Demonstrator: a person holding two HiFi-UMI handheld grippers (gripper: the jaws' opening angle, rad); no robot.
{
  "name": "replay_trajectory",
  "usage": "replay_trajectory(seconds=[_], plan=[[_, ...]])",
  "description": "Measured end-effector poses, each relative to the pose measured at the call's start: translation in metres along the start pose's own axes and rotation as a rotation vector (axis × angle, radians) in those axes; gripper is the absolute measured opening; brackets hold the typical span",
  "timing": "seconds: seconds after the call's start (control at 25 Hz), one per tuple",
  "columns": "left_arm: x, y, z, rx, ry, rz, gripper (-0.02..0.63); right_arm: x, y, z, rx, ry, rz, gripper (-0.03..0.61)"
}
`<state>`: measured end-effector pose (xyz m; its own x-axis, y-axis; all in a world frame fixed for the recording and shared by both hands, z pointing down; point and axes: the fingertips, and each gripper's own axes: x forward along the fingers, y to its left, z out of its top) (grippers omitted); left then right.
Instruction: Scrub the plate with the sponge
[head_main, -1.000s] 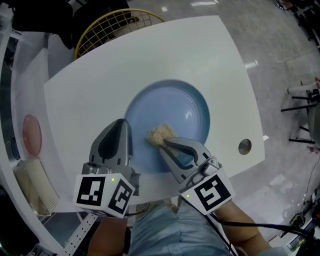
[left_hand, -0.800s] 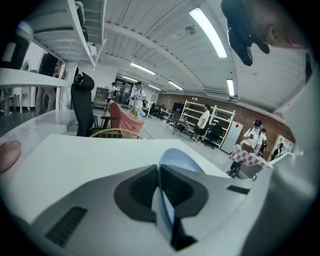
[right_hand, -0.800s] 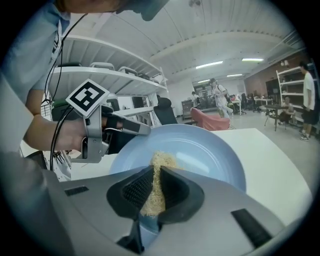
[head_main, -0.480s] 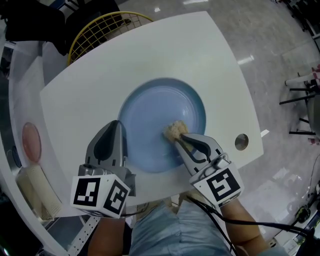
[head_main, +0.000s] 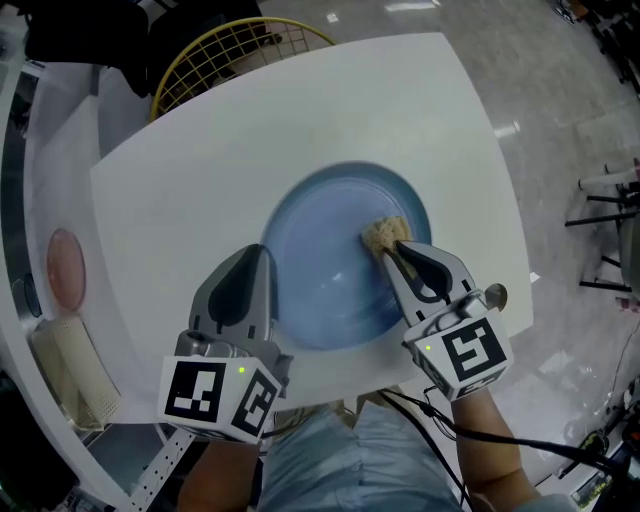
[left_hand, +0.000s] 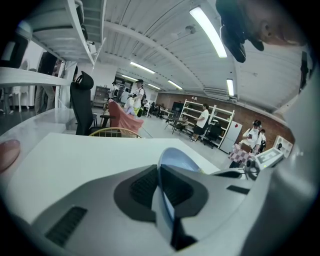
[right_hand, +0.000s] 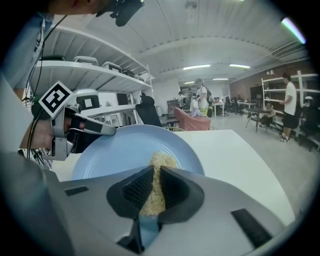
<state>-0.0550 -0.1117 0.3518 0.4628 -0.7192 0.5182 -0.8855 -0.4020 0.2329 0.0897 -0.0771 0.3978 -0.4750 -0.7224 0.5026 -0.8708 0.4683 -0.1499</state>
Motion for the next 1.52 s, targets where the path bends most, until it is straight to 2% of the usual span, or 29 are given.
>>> replay_trajectory(seconds=[0.24,0.52,1.0,1.28,1.52], plan=[[0.004,0.003,-0.001,-0.012,0.008,0.003,0.029,0.019,0.005,0.022,-0.046,-0.027,0.031,0.046],[0.006,0.008,-0.001,-0.022,0.006,0.012,0.03,0.03,0.037,0.037,-0.09,-0.058,0.126,0.048],[0.013,0.015,-0.005,-0.018,0.018,0.02,0.029,0.013,0.083,0.012,-0.059,-0.031,0.259,0.046],[0.013,0.019,-0.01,-0.008,0.029,0.022,0.028,-0.006,0.079,-0.016,-0.016,0.018,0.233,0.046],[0.014,0.021,-0.012,-0.001,0.03,0.029,0.028,-0.012,0.055,-0.027,0.01,0.051,0.145,0.046]])
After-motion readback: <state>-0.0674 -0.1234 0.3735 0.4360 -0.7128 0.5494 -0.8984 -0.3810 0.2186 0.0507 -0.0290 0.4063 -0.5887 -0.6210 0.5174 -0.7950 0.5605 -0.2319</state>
